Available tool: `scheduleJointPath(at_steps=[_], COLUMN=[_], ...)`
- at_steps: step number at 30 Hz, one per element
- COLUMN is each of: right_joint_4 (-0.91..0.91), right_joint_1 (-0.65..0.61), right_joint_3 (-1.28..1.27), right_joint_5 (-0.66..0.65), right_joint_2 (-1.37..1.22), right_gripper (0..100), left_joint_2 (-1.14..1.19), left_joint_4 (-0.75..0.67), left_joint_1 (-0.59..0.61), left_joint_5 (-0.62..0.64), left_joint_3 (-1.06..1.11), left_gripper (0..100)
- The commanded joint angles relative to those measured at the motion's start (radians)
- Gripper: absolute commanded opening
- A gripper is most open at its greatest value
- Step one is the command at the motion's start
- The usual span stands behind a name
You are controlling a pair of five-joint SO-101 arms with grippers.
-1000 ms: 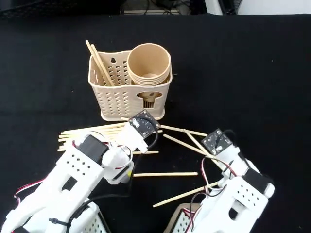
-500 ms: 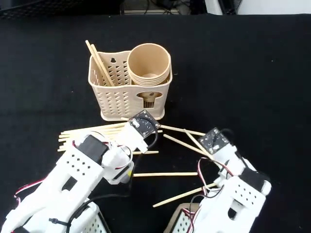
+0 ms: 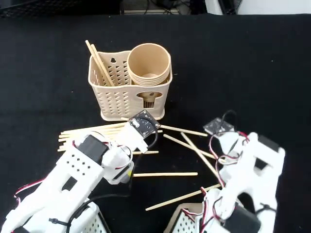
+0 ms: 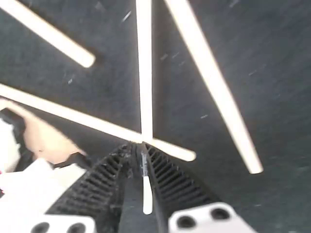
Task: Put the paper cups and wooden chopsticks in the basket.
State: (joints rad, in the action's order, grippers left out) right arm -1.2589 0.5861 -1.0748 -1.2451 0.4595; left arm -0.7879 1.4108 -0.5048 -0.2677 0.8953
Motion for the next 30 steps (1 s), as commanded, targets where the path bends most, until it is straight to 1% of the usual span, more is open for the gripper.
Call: scheduleJointPath(at_steps=[1,5,9,11,15,18,20,22,23,25,28,29,30], right_joint_4=[-0.002,0.071,0.130,0.132,0.133,0.132,0.098,0.021,-0.032,-0.117,-0.104,-0.087,-0.069], right_joint_1=[-0.080,-0.209,-0.301,-0.315,-0.345,-0.362,-0.356,-0.353,-0.353,-0.353,-0.351,-0.351,-0.353], right_joint_3=[0.073,0.047,0.059,0.079,0.070,0.054,0.061,0.073,0.081,0.090,0.064,0.042,0.016], right_joint_5=[-0.031,-0.020,0.124,0.172,0.192,0.255,0.296,0.308,0.305,0.284,0.236,0.224,0.213], right_joint_2=[-0.027,-0.025,-0.021,0.004,0.117,0.209,0.271,0.328,0.349,0.381,0.387,0.387,0.387], right_gripper=[1.2,1.2,1.2,1.2,1.2,1.3,1.5,1.6,2.5,9.3,22.7,25.3,25.7], left_joint_2=[-0.009,-0.009,-0.009,-0.009,-0.011,-0.011,-0.011,-0.011,-0.011,-0.011,-0.011,-0.011,-0.011], left_joint_4=[-0.015,-0.012,-0.009,-0.012,-0.014,-0.014,-0.014,-0.014,-0.014,-0.014,-0.014,-0.012,-0.011], left_joint_1=[-0.008,-0.008,-0.008,-0.008,-0.008,-0.008,-0.008,-0.008,-0.008,-0.008,-0.008,-0.008,-0.008], left_joint_5=[0.006,0.006,0.006,0.006,0.005,0.005,0.005,0.003,0.003,0.003,0.002,0.002,0.002], left_joint_3=[-0.068,-0.068,-0.068,-0.068,-0.068,-0.068,-0.068,-0.068,-0.068,-0.068,-0.068,-0.068,-0.065], left_gripper=[23,23,23,23,23,23,23,23,23,23,23,23,23])
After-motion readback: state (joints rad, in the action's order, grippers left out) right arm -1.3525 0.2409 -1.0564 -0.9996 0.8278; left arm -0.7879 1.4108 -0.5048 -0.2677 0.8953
